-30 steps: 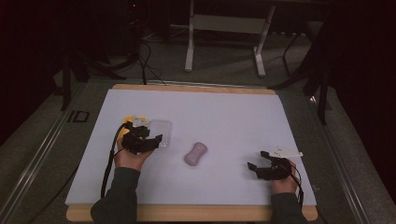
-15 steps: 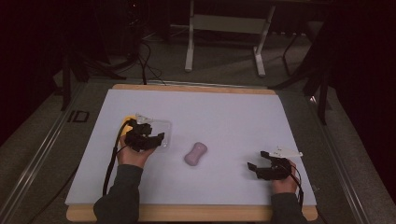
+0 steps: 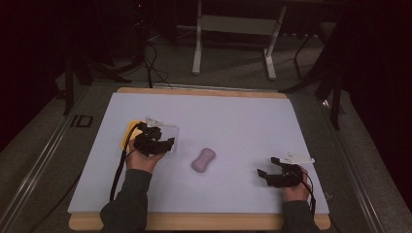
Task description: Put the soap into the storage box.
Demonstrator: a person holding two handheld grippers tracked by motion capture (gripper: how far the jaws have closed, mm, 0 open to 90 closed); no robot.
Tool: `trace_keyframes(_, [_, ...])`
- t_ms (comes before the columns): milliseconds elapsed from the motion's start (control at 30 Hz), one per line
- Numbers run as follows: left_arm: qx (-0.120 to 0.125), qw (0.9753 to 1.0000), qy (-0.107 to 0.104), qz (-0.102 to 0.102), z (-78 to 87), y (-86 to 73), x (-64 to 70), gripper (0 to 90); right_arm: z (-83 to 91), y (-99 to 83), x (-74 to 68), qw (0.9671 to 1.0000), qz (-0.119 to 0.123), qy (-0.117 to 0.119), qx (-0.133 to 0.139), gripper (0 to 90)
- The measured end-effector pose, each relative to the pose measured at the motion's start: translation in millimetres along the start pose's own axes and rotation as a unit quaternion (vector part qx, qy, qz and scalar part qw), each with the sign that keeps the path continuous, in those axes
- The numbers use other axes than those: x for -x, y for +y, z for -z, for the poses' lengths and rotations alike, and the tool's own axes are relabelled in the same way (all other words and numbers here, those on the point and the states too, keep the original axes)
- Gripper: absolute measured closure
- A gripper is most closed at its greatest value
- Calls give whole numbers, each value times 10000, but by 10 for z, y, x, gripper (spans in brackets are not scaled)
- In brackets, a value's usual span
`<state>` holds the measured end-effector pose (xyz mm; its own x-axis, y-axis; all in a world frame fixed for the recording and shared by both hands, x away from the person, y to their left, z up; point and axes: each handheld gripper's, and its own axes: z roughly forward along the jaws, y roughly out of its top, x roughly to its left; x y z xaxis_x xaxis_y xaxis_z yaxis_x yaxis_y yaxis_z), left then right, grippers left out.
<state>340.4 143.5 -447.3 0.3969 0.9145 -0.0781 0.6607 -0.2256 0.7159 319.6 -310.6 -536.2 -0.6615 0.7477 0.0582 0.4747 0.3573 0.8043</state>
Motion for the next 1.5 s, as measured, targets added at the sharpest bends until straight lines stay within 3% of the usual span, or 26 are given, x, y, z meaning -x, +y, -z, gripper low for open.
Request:
trace_keyframes(300, [-32,9999,-100,28,-58,40,58,464,2,-1,5,10000,-12,6,27,177])
trace_keyframes(867, [-15,9996,-219,-160,-96,244,258,454,7,-2,8,10000,-29,22,20,177])
trace_keyframes(1500, [-208,9985,-357,-371,-251,271,469,435,10,-3,9,10000,-24,35,44,175])
